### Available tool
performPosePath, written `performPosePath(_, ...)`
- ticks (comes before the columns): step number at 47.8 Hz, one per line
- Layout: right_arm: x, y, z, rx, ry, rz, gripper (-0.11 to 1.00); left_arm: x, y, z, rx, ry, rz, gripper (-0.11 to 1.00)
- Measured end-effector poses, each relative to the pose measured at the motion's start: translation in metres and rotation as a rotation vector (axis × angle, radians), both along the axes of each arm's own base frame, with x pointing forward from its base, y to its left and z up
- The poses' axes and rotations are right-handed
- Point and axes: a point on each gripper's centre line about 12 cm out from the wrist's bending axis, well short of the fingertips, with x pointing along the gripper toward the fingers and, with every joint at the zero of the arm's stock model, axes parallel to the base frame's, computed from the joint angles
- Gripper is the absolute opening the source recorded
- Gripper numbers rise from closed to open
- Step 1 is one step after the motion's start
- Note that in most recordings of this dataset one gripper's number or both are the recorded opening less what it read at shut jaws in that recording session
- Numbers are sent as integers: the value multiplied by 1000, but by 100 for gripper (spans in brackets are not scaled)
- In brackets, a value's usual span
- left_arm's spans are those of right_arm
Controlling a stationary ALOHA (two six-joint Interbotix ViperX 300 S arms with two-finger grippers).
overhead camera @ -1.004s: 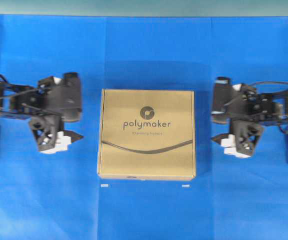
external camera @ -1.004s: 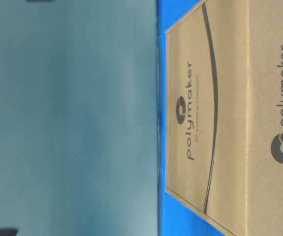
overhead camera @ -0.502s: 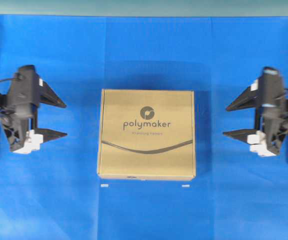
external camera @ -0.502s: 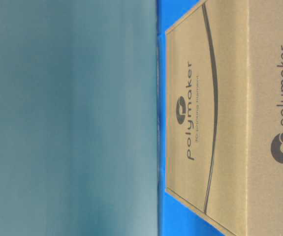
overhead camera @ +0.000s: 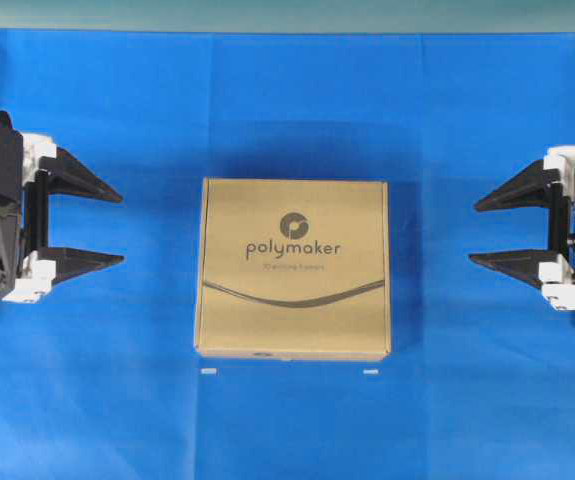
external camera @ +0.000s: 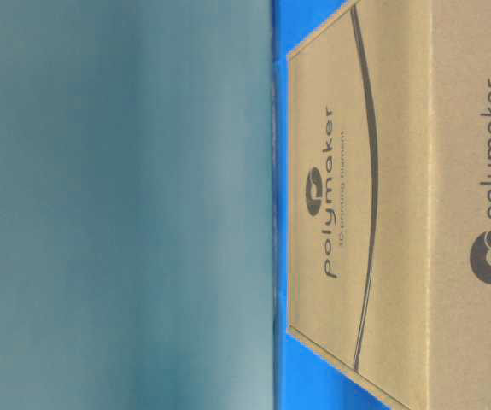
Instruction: Lift up the cardboard box by clamping it between your arms.
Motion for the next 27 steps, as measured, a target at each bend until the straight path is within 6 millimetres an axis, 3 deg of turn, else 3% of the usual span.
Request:
performPosePath(10, -13, 1, 2, 30, -40, -21, 99, 2, 0, 12, 18, -98, -6, 87)
performPosePath(27, -45, 5, -7, 97, -67, -55, 99, 1, -8, 14, 10, -132, -36, 87)
